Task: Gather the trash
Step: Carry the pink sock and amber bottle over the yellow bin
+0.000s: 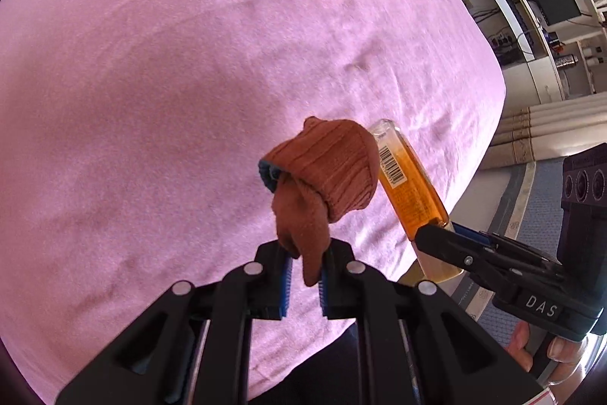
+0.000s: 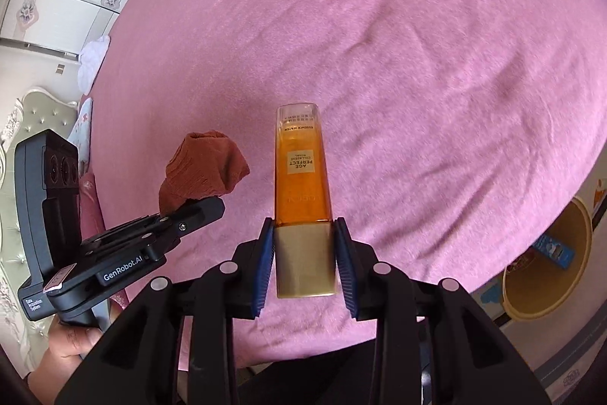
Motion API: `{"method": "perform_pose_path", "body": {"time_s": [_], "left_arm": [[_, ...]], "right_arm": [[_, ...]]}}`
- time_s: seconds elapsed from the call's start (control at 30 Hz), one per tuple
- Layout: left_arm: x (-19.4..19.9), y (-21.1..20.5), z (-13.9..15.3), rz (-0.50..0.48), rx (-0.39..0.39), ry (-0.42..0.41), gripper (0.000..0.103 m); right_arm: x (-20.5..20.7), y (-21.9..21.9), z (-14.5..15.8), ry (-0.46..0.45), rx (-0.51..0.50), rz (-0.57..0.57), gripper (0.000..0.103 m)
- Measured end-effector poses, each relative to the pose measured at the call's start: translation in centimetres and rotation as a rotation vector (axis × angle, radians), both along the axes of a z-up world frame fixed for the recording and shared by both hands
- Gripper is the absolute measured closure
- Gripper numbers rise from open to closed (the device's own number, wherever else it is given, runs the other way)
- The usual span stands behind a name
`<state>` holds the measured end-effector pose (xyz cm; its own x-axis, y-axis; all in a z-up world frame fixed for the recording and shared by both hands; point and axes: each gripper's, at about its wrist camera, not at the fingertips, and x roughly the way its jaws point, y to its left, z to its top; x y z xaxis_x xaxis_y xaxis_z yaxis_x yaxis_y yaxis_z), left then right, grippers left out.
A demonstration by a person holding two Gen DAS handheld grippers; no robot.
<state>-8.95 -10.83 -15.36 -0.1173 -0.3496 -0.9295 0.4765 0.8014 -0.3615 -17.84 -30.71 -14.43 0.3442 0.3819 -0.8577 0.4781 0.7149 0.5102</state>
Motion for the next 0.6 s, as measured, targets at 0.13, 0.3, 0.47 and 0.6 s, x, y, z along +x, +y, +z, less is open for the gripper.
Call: {"method": "perform_pose_path", "body": {"time_s": [0.13,0.3,0.47,0.6], "left_arm": [[-2.8,-3.5,-0.4,-0.068,0.012,0.012,0.092],[-6.5,-9.2,-0.7,-0.152,0.022,0.025,0.092],[-11.1,-15.7,-1.1,-0.254,0.023,0.04,0.092],[-14.9,-20.8,-1.9,-0.338,0.029,0.047,0.092]], "right_arm": [[-3.9,-2.8,0.0,0.006,-0.002,-0.068,0.072],[-9.5,-7.1,0.0,0.019,-0.01,-0.163,0.072],[-15.7,-11.6,-0.2,0.027,-0.021,-0.255,0.072],[-20.2,-14.8,-1.1,0.044,-0.011,-0.322,0.072]]}}
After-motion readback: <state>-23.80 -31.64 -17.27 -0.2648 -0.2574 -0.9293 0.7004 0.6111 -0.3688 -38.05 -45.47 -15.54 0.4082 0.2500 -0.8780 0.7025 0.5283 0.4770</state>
